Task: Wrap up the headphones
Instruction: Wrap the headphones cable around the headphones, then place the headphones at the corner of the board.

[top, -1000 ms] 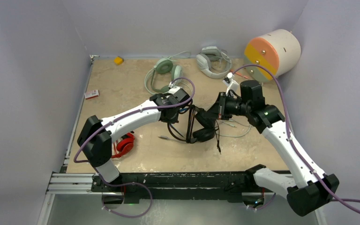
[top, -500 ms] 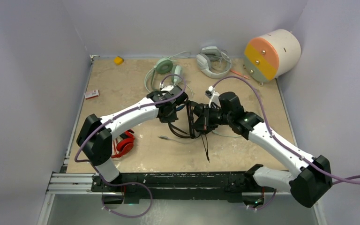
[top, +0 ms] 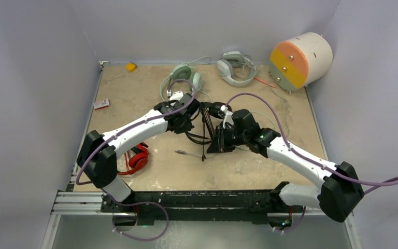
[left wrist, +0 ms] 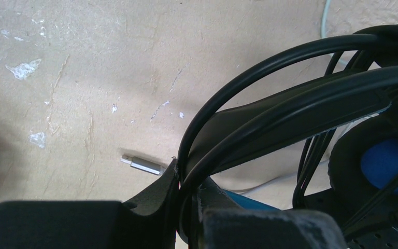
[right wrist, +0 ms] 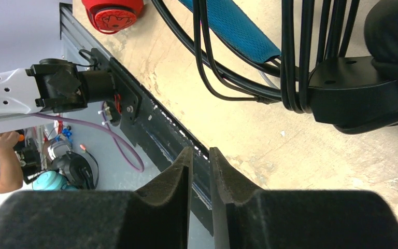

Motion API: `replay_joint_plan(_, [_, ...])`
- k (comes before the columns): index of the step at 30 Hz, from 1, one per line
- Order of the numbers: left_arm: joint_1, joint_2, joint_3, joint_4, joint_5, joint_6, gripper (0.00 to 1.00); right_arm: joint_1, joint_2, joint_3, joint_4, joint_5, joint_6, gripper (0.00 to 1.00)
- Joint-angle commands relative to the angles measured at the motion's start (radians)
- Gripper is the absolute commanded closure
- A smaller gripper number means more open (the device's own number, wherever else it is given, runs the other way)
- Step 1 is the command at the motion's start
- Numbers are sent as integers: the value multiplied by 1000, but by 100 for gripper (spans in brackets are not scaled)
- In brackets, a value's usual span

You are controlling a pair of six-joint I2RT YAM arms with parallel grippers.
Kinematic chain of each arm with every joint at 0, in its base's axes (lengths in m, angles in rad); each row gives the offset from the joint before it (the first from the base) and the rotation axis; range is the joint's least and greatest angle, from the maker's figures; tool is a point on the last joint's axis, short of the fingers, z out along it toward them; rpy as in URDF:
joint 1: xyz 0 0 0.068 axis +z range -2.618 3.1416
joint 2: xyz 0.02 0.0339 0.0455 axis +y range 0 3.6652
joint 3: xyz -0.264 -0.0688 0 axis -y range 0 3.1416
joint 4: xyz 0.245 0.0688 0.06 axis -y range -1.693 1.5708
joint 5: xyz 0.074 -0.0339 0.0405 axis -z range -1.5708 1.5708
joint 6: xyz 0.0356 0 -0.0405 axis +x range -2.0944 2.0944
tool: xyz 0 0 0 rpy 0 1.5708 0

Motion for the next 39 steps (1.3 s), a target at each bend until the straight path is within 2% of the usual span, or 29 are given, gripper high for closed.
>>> replay_joint_plan(1, [-2,-64,33,73,-14,-39,100,11,-29,-8,11,1,1,79])
replay_joint_plan(11, [27,-83,124,-15,-9,48,100,13,-189,-104,73,54,-17,67])
replay_joint_plan(18, [109,-121,118,-32,84,126,100,14,-189,-22,19,84,-99,58])
replay_joint_plan(22, [214,-178,65,-36,178,182,100,13,-207,20,-31,145,-144,48])
replay_joint_plan(25, [290,-226,8,-53,183,204,100,13,-233,23,-38,185,-157,44])
replay_joint_plan(28, [365,-263,-62,-61,209,214,100,13,-249,18,-25,199,-154,43])
replay_joint_plan(34, [559,-288,-207,3,362,224,100,12,-245,37,-31,191,-151,43])
replay_joint_plan(39, [716,-261,-262,8,372,163,100,14,-239,54,-37,191,-157,43])
